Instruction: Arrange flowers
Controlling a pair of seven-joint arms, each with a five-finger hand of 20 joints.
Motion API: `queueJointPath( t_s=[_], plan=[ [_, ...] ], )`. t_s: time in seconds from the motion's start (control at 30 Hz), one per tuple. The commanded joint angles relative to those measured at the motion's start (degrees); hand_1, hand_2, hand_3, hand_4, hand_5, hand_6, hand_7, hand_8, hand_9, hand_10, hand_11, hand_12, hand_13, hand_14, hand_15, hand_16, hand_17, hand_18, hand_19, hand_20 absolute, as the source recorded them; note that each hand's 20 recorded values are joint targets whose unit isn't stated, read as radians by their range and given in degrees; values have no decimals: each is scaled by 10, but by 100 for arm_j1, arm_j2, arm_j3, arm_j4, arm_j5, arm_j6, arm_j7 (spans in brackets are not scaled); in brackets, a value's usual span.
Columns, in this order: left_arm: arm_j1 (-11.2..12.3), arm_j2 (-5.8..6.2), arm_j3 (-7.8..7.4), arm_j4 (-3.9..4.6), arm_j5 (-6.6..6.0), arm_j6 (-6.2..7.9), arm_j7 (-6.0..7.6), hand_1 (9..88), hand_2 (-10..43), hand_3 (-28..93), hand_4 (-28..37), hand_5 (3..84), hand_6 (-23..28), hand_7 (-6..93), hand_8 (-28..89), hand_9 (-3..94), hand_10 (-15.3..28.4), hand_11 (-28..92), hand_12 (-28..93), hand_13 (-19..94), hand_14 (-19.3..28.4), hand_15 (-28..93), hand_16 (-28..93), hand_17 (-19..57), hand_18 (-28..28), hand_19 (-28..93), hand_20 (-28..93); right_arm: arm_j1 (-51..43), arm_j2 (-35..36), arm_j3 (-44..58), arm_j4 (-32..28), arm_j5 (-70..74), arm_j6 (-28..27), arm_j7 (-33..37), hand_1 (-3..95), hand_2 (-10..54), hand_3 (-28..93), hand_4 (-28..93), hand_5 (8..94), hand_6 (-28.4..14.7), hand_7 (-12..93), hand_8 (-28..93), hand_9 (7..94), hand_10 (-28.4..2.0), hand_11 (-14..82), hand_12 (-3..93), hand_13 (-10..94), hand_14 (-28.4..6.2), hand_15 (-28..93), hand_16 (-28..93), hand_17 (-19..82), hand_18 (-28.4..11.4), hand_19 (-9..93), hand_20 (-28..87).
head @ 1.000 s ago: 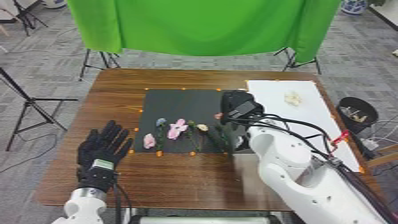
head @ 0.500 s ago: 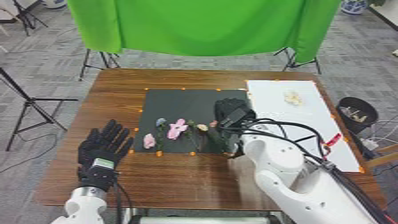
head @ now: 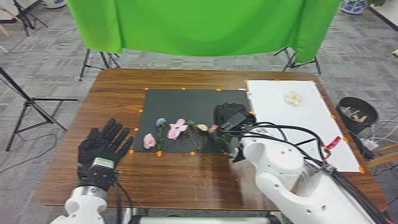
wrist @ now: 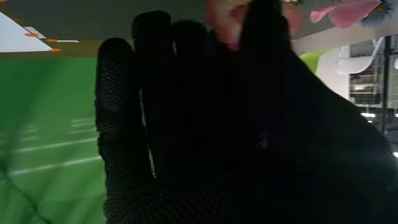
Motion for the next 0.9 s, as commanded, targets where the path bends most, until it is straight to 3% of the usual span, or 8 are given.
queueJointPath(
  t_s=[0.03,0.27,0.47,0.7,0.9],
  plan=[
    [28,-19,-15,-28,-35,165,-13,287,183,739,-283,424,91,217,-109,338,155,304,105,246,163,457,-96,-70,145,392,95,-82,-21,147,-140,73,-266,-111,487,-95,808,-283,620,-2,171,-132,667,-115,129,154,639,-98,238,239,258,-190,655,258],
    [38,-29,-12,-30,-35,138,19,288,176,742,-282,421,94,216,-108,326,155,303,105,233,158,451,-96,-75,140,386,94,-101,13,280,-194,135,-334,-96,464,-95,816,-283,583,-11,158,-129,623,-122,111,148,615,-103,238,221,253,-191,648,253],
    [11,-25,28,-12,-31,35,26,288,175,740,-283,421,94,215,-108,326,155,303,105,234,159,452,-94,-75,141,386,95,-104,368,903,51,339,428,633,405,-95,800,-283,533,-24,145,-122,571,-148,97,145,575,-121,254,207,254,-195,655,249],
    [-28,24,52,-8,-33,20,77,289,177,737,-283,421,94,215,-107,329,155,303,105,241,163,456,-94,-74,143,389,96,477,948,1217,1294,557,1340,1085,377,-95,816,-283,454,-45,129,-112,439,-157,65,127,453,-145,217,168,226,-194,620,209],
    [-24,40,100,-17,-57,16,118,288,178,737,-283,422,94,214,-107,332,154,304,105,244,164,457,-94,-75,144,391,96,1197,1066,986,2244,1183,1059,951,395,-95,820,-283,420,-35,149,-122,390,-118,72,111,390,-135,138,158,204,-182,555,178]
  ],
)
